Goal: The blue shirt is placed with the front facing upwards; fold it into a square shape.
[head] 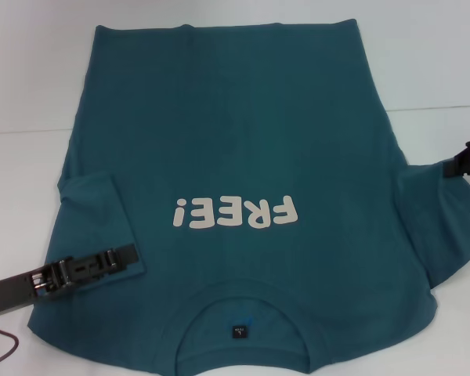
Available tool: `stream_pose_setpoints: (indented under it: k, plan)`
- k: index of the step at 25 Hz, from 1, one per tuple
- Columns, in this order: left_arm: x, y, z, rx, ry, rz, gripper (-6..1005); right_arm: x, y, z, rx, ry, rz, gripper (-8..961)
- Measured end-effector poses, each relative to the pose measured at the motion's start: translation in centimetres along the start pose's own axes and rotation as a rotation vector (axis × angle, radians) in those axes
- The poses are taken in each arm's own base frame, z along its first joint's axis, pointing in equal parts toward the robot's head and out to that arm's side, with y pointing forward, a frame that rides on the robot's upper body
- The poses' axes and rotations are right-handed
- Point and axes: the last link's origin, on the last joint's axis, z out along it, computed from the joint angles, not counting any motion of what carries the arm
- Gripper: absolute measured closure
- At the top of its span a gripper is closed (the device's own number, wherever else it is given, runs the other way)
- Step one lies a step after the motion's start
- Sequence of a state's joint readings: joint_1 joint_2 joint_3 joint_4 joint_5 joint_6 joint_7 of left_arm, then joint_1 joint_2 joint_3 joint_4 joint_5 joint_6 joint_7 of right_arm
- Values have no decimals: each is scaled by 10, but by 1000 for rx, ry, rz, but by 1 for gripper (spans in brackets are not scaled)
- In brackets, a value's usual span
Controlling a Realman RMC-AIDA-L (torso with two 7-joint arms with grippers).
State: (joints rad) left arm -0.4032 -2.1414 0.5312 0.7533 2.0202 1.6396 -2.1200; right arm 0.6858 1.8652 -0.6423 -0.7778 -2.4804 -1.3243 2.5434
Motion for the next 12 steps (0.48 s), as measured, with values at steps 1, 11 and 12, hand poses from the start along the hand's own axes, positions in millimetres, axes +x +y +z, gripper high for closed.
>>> stream_pose_setpoints:
  k: [1,11,12]
  plan:
    - [0,0,0,-1,0,-1,449,0,-1,-1,2,-3,3,915]
    - [-2,-1,-1,1,1,-7,450,-7,-19,-23,37,-89,61,902]
    - [-2,-1,-1,2,1,-8,450,-7,-20,-24,37,-95,65,901]
